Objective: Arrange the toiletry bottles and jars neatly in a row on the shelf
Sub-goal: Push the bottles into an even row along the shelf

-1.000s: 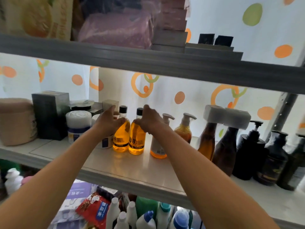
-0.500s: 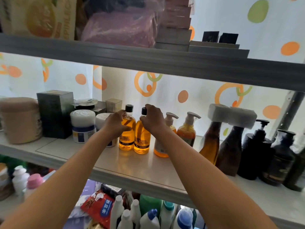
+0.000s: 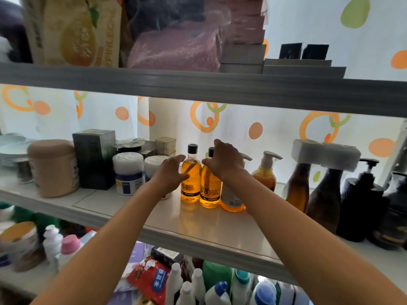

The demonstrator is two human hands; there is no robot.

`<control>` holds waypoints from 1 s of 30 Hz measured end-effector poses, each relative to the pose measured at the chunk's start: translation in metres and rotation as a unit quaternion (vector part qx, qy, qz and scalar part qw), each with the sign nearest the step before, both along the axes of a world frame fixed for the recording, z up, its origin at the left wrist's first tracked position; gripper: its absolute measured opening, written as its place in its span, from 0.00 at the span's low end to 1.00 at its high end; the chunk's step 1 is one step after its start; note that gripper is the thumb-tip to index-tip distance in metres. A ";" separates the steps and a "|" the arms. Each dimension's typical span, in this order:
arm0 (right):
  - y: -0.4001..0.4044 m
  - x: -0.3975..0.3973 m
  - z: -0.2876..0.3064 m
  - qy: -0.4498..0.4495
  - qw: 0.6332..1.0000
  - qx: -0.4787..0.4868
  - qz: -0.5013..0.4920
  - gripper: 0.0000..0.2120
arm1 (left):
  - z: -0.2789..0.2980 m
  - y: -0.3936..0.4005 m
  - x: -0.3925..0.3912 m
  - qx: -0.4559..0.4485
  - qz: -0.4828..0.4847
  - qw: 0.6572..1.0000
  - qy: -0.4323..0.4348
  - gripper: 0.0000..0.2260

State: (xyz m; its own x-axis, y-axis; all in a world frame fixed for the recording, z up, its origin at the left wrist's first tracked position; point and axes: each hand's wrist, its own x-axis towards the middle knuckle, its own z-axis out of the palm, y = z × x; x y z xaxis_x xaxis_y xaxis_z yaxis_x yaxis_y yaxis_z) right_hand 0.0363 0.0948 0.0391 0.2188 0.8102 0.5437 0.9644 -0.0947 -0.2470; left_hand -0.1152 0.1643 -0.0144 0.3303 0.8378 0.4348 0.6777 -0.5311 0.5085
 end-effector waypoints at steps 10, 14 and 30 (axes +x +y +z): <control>0.015 -0.084 0.009 -0.060 0.987 0.050 0.141 0.11 | 0.019 0.033 -0.083 0.060 0.104 0.991 0.051 0.12; 0.039 -0.110 -0.012 -0.029 0.988 -0.053 0.143 0.16 | 0.018 0.038 -0.097 0.072 0.136 0.984 0.094 0.12; 0.065 -0.115 -0.035 -0.181 0.975 -0.056 0.115 0.18 | 0.000 0.052 -0.109 -0.003 0.131 0.991 0.012 0.15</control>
